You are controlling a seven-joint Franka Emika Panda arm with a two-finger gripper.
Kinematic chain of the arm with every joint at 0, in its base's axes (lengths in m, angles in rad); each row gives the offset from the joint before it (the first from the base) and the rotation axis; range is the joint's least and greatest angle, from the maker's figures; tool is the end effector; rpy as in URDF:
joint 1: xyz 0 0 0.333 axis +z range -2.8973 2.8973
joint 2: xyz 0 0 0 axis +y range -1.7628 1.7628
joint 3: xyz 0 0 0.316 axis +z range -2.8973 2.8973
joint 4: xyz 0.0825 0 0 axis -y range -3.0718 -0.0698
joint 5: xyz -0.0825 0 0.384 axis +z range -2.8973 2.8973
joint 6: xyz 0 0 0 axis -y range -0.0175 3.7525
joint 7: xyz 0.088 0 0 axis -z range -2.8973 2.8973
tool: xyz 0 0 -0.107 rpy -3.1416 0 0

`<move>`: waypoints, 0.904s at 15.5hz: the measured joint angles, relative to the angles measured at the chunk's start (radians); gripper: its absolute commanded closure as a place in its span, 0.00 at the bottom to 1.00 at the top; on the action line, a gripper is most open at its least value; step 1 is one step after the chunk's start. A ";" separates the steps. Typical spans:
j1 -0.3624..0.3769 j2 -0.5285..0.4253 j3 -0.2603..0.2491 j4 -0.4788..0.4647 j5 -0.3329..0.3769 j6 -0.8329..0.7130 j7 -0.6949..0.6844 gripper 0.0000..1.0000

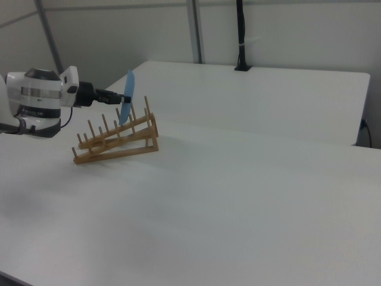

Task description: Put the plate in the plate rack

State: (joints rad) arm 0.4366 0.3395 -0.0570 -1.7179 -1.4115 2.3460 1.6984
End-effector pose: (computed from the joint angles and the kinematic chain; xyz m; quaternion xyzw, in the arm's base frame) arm 0.6371 0.2428 0.4310 0.8265 -0.1539 0.5117 0.1770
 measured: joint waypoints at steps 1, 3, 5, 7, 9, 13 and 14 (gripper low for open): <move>0.000 0.000 -0.001 0.000 0.000 0.000 0.000 0.00; 0.000 0.000 -0.001 0.000 0.000 -0.002 0.002 0.00; 0.000 0.000 -0.001 0.000 0.000 -0.005 0.005 0.00; 0.000 0.000 -0.001 0.003 0.000 -0.009 0.010 0.00; -0.002 -0.004 -0.002 0.009 0.009 -0.012 0.020 0.00; -0.004 -0.038 -0.003 0.026 0.101 -0.012 0.020 0.00; -0.004 -0.048 -0.004 0.030 0.134 -0.012 0.020 0.00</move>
State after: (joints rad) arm 0.4329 0.2913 -0.0606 -1.6876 -1.2777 2.3340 1.7187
